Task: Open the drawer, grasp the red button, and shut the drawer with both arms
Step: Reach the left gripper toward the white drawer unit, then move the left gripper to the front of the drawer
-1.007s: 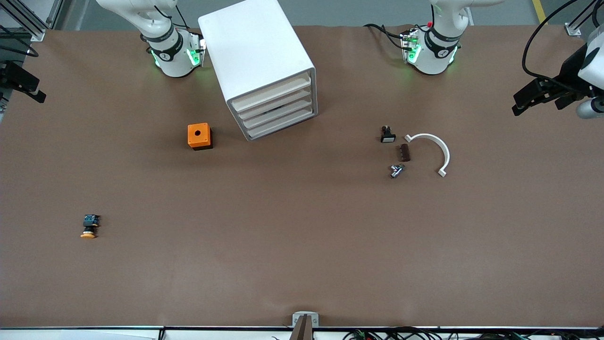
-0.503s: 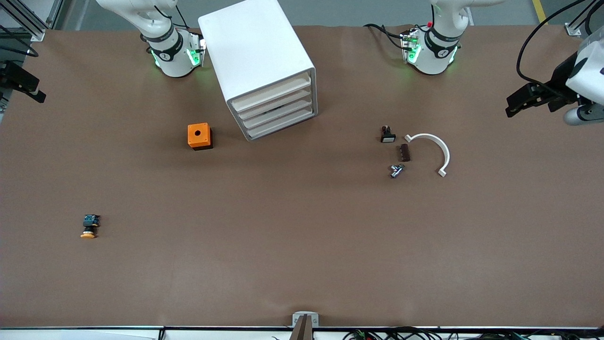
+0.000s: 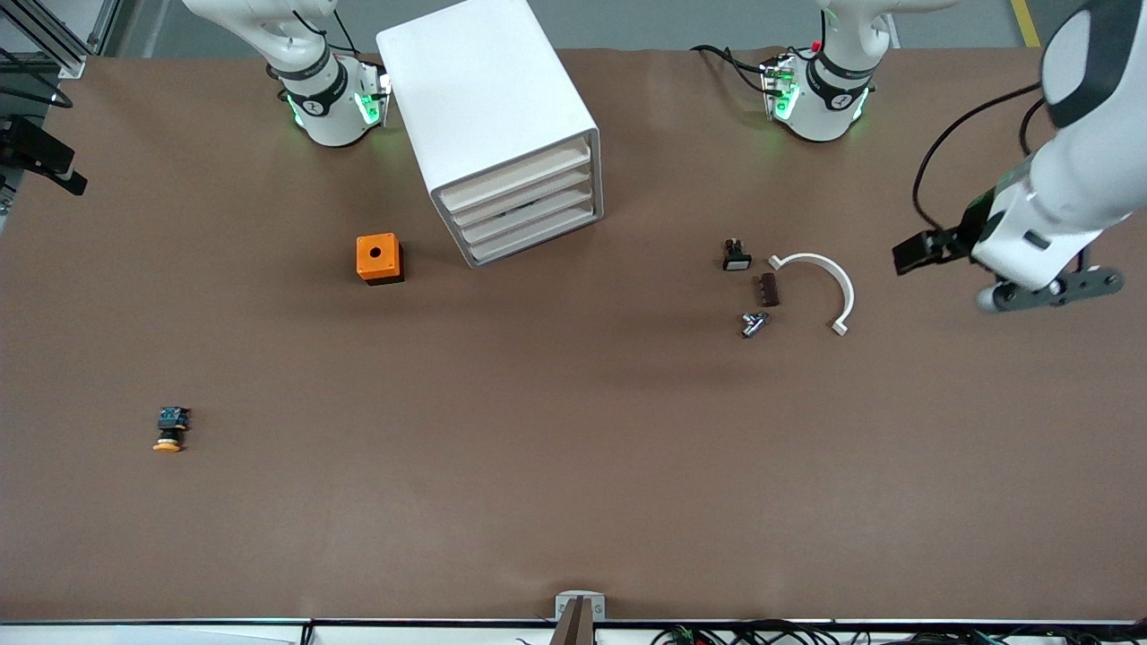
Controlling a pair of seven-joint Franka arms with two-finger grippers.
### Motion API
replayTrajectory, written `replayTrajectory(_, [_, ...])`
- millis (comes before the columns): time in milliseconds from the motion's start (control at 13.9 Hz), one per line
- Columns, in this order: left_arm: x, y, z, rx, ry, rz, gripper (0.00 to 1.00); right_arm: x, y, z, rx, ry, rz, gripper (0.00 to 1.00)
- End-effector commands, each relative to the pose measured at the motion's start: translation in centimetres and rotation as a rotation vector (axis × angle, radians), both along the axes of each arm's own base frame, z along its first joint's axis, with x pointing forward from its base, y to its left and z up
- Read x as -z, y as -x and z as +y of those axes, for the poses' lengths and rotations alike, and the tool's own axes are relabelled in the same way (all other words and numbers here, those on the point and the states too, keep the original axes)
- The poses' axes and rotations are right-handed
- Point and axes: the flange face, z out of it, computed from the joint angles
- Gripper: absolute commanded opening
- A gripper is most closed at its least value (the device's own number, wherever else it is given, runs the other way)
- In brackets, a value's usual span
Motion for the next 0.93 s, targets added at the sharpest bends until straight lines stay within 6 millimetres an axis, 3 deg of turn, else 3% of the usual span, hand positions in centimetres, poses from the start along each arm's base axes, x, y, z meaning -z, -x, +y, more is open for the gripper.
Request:
replayTrajectory(0, [3.4,-3.2,-1.3,-0.022,0.014,0.034,1.0,-0.4,0.6,-0.1,-0.009,0.013,-0.007,1.0])
replayTrajectory(216, [7.2,-4.2,-3.7,-0.064,0.008,0.09,1.0,-0.4,0.6,-0.2,-0.008,0.013,-0.007,1.0])
replayTrajectory(432, [11.0,-3.9,-7.7,-0.256,-0.051,0.149,1.0,-0.4,0.6,-0.2,-0.006,0.012,-0.005,1.0])
replayTrajectory(647, [14.0,-3.4,-14.7,-0.451,-0.117,0.169,1.0,-0.2,0.6,-0.2,-0.006,0.012,-0.002,1.0])
replayTrajectory(863, [17.4,-2.1,-20.3,-0.598,-0.15,0.229,1.0,-0.3,0.6,-0.1,-0.008,0.012,-0.005,1.0])
